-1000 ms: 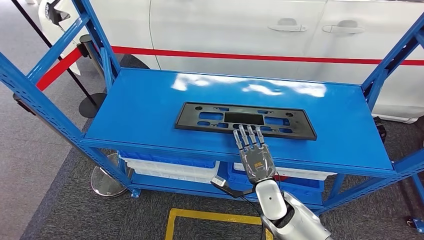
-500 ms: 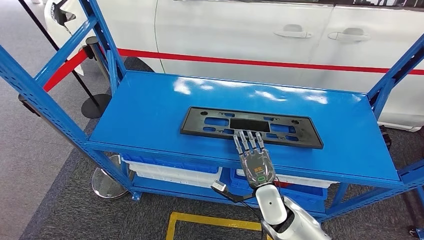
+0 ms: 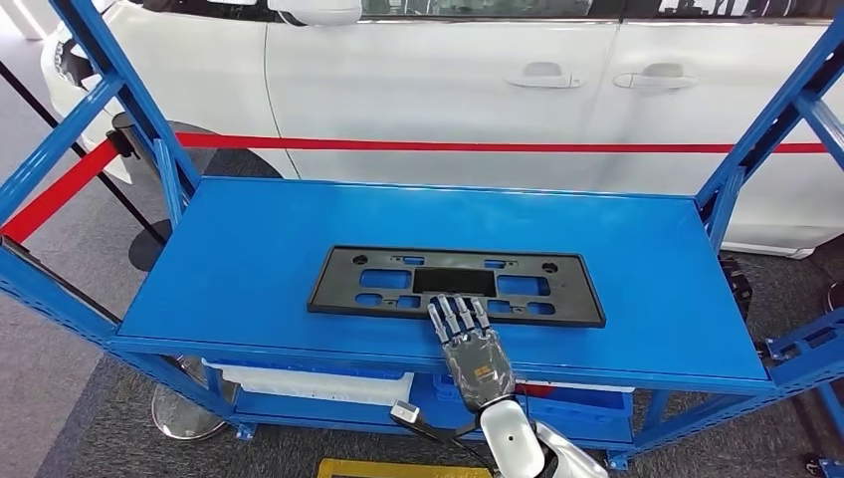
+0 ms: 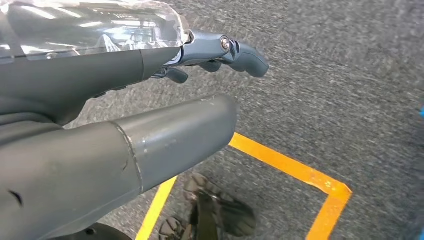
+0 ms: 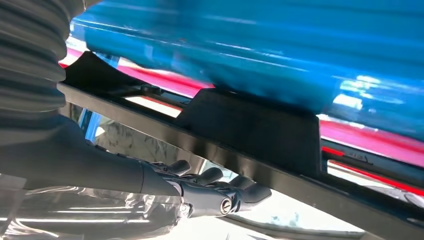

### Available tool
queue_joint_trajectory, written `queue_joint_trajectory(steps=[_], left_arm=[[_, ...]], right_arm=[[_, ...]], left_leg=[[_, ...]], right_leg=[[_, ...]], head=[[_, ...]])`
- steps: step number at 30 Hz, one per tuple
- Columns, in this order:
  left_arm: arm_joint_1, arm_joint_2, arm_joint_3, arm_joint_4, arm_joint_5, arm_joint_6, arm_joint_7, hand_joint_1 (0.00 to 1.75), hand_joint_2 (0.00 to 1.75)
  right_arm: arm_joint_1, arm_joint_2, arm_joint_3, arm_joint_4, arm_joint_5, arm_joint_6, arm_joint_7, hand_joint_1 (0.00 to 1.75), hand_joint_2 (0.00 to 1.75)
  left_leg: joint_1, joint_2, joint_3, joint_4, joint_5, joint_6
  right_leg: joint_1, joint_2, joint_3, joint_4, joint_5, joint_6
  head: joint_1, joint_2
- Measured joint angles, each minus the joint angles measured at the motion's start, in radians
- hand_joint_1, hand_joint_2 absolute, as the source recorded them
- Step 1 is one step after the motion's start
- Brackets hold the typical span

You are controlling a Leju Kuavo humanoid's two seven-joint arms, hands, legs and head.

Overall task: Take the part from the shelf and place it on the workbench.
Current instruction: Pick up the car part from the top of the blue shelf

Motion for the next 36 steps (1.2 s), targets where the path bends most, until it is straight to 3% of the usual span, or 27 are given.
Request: queue_joint_trajectory(steps=[3, 6, 7, 9, 10, 11, 12, 14, 16, 18, 21, 24, 25, 26, 27, 29, 31, 36], left_arm=[[-0.005, 0.001, 0.0, 0.0, 0.001, 0.0, -0.002, 0.0, 0.0], [0.001, 0.001, 0.0, 0.001, 0.012, -0.008, -0.005, 0.0, 0.0], [0.002, 0.001, 0.0, 0.001, 0.016, -0.012, -0.007, 0.0, 0.0], [0.003, 0.002, 0.0, 0.001, 0.024, -0.019, -0.01, 0.0, 0.0], [0.002, 0.002, 0.0, 0.001, 0.026, -0.022, -0.011, 0.0, 0.0], [0.003, 0.002, 0.0, 0.001, 0.029, -0.024, -0.012, 0.0, 0.0], [0.003, 0.002, 0.0, 0.001, 0.032, -0.025, -0.012, 0.0, 0.0], [0.004, 0.002, 0.0, 0.001, 0.037, -0.025, -0.012, 0.0, 0.0], [0.003, 0.002, 0.0, 0.001, 0.039, -0.025, -0.013, 0.0, 0.0], [0.004, 0.002, 0.0, 0.001, 0.039, -0.026, -0.015, 0.0, 0.0], [0.006, 0.003, 0.0, 0.001, 0.039, -0.027, -0.019, 0.0, 0.0], [0.007, 0.003, 0.0, 0.001, 0.039, -0.028, -0.02, 0.0, 0.0], [0.008, 0.004, 0.0, 0.001, 0.039, -0.027, -0.019, 0.0, 0.0], [0.01, 0.004, 0.0, 0.001, 0.039, -0.027, -0.019, 0.0, 0.0], [0.011, 0.004, 0.0, 0.001, 0.04, -0.026, -0.018, 0.0, 0.0], [0.012, 0.005, 0.0, 0.001, 0.042, -0.025, -0.017, 0.0, 0.0], [0.012, 0.006, 0.0, 0.002, 0.043, -0.024, -0.016, 0.0, 0.0], [0.011, 0.007, 0.0, 0.003, 0.052, -0.025, -0.017, 0.0, 0.0]], right_arm=[[0.001, 0.002, -0.001, 0.006, 0.0, 0.0, -0.003, 0.0, 1.75], [0.007, -0.005, -0.016, -0.008, 0.0, 0.013, -0.053, 0.0, 1.75], [0.014, -0.012, -0.033, -0.029, 0.0, 0.029, -0.086, 0.0, 1.75], [0.032, -0.028, -0.078, -0.089, -0.001, 0.071, -0.152, 0.0, 1.75], [0.042, -0.036, -0.1, -0.122, -0.002, 0.093, -0.179, 0.0, 1.75], [0.049, -0.045, -0.118, -0.154, -0.007, 0.119, -0.204, 0.0, 1.75], [0.054, -0.057, -0.135, -0.189, -0.015, 0.147, -0.227, 0.0, 1.75], [0.065, -0.083, -0.163, -0.258, -0.037, 0.2, -0.269, 0.0, 1.75], [0.076, -0.105, -0.186, -0.312, -0.052, 0.224, -0.293, 0.0, 1.75], [0.086, -0.119, -0.202, -0.353, -0.058, 0.232, -0.303, 0.0, 1.75], [0.08, -0.13, -0.225, -0.4, -0.056, 0.23, -0.299, 0.0, 1.75], [0.015, -0.138, -0.267, -0.425, -0.051, 0.221, -0.285, 0.0, 1.75], [-0.002, -0.141, -0.275, -0.428, -0.051, 0.219, -0.284, 0.0, 1.75], [-0.011, -0.144, -0.278, -0.429, -0.05, 0.218, -0.283, 0.0, 1.75], [-0.016, -0.146, -0.28, -0.43, -0.05, 0.217, -0.283, 0.0, 1.75], [-0.02, -0.146, -0.282, -0.432, -0.048, 0.216, -0.282, 0.0, 1.75], [-0.027, -0.146, -0.284, -0.433, -0.045, 0.214, -0.279, 0.0, 1.75], [-0.037, -0.146, -0.286, -0.433, -0.037, 0.205, -0.273, 0.0, 1.75]], left_leg=[[-0.007, 0.0, 0.009, -0.035, -0.029, 0.011], [0.002, -0.004, 0.026, -0.06, 0.026, 0.03], [0.004, -0.002, 0.03, -0.065, 0.043, 0.035], [0.0, 0.002, 0.024, -0.062, 0.049, 0.041], [-0.002, 0.003, 0.02, -0.06, 0.05, 0.04], [-0.003, 0.001, 0.017, -0.057, 0.049, 0.04], [-0.004, -0.002, 0.015, -0.053, 0.047, 0.039], [-0.005, -0.009, 0.013, -0.044, 0.042, 0.034], [-0.009, -0.015, 0.006, -0.036, 0.038, 0.027], [-0.011, -0.018, -0.002, -0.036, 0.038, 0.017], [-0.011, -0.016, -0.019, -0.008, 0.023, 0.0], [-0.003, -0.013, -0.098, 0.165, -0.06, -0.013], [0.001, -0.012, -0.125, 0.221, -0.079, -0.017], [0.005, -0.012, -0.136, 0.245, -0.079, -0.021], [0.009, -0.011, -0.129, 0.23, -0.06, -0.024], [0.016, -0.007, -0.064, 0.1, 0.008, -0.029], [0.015, -0.006, -0.008, -0.009, 0.046, -0.024], [0.011, -0.012, 0.013, -0.039, 0.041, 0.015]], right_leg=[[0.002, 0.006, 0.004, -0.008, -0.006, 0.018], [0.003, 0.001, -0.008, 0.026, -0.026, 0.03], [0.001, -0.004, -0.032, 0.077, -0.055, 0.032], [-0.003, -0.012, -0.105, 0.206, -0.122, 0.037], [-0.004, -0.013, -0.134, 0.254, -0.138, 0.039], [-0.005, -0.014, -0.145, 0.264, -0.131, 0.04], [-0.005, -0.014, -0.135, 0.234, -0.103, 0.04], [-0.005, -0.014, -0.08, 0.108, -0.028, 0.038], [-0.002, -0.016, -0.047, 0.024, 0.011, 0.032], [0.001, -0.02, -0.052, 0.014, 0.014, 0.024], [-0.009, -0.026, -0.047, 0.003, 0.021, 0.006], [-0.015, -0.026, -0.036, -0.002, 0.02, -0.004], [-0.016, -0.026, -0.032, -0.001, 0.018, -0.002], [-0.017, -0.026, -0.028, -0.001, 0.016, 0.0], [-0.019, -0.026, -0.023, 0.0, 0.013, 0.004], [-0.025, -0.027, -0.012, 0.003, 0.004, 0.016], [-0.024, -0.026, -0.005, 0.005, -0.005, 0.032], [-0.026, -0.025, 0.001, 0.011, -0.022, 0.061]], head=[[0.0, 0.0], [0.005, 0.0], [0.008, 0.0], [0.014, 0.0], [0.014, 0.0], [0.014, 0.0], [0.014, 0.0], [0.014, 0.0], [0.015, 0.0], [0.015, 0.0], [0.011, 0.0], [0.003, 0.0], [0.002, 0.0], [0.002, 0.0], [0.001, 0.0], [-0.001, 0.0], [-0.004, 0.0], [-0.002, 0.0]])
